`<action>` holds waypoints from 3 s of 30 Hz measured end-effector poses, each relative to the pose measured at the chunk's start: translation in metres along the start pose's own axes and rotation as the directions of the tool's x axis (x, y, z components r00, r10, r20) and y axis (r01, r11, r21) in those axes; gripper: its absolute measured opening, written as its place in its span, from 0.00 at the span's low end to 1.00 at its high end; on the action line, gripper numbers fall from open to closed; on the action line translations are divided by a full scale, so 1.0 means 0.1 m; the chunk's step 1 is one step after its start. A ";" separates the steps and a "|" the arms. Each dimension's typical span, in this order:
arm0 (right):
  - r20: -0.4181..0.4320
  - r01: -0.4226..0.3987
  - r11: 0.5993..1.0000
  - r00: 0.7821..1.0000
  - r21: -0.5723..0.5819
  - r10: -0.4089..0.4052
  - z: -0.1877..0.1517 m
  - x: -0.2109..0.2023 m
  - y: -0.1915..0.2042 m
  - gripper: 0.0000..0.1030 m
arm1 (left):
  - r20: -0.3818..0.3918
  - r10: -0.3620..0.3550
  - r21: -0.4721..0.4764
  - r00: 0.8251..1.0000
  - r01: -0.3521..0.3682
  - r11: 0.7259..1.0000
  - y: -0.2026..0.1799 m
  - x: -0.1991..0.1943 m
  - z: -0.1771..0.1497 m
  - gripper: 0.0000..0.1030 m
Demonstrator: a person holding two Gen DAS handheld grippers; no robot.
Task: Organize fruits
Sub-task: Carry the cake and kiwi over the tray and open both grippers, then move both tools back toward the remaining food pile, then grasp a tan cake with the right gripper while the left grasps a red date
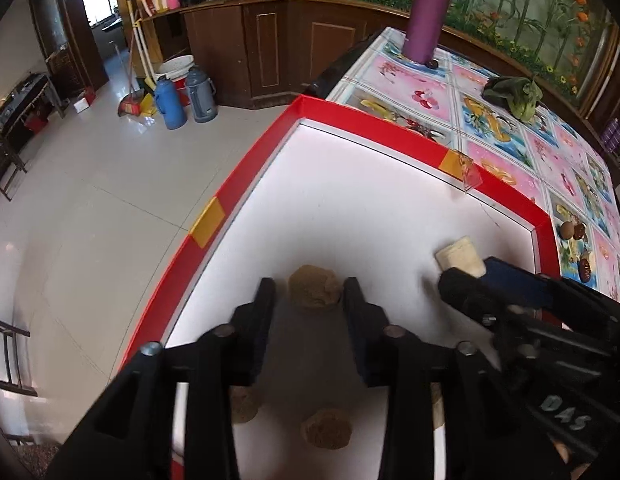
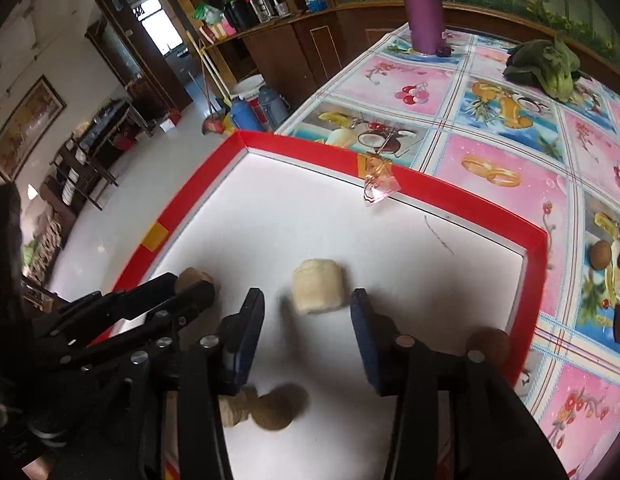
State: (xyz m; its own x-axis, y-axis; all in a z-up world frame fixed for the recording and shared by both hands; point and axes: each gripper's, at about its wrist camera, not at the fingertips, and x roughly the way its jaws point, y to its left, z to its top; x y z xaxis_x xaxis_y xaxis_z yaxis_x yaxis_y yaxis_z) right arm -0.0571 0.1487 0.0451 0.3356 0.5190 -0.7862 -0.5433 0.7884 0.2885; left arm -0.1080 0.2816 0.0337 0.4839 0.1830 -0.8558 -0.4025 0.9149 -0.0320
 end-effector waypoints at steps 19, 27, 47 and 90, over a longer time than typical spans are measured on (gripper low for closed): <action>0.269 0.082 0.984 0.962 -0.156 -0.038 -1.14 -1.40 0.15 0.59 | 0.363 0.031 0.196 0.931 -0.109 0.974 -0.48 -1.48 -1.26 0.74; 0.330 0.083 0.980 0.944 -0.180 -0.020 -1.58 -1.76 0.29 0.60 | 0.415 0.066 0.130 0.907 -0.131 0.983 -0.45 -1.88 -1.66 0.81; 0.536 0.203 0.958 0.841 -0.202 -0.065 -2.34 -2.63 0.61 0.70 | 0.610 0.026 0.123 0.792 -0.128 0.984 -0.51 -2.89 -2.33 1.00; 0.059 0.123 0.928 0.987 0.351 -0.153 -0.17 -0.82 -2.34 0.25 | 0.150 -0.119 0.389 0.982 0.052 0.920 -2.24 -0.76 -0.57 1.00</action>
State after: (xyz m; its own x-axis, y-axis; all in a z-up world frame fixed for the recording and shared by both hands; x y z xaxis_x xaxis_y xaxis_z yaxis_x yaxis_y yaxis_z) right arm 0.0298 -0.0842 0.0326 0.4592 0.4111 -0.7875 -0.1927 0.9115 0.3634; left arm -0.0992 0.0418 0.0763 0.6394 0.1252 -0.7587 -0.0433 0.9910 0.1270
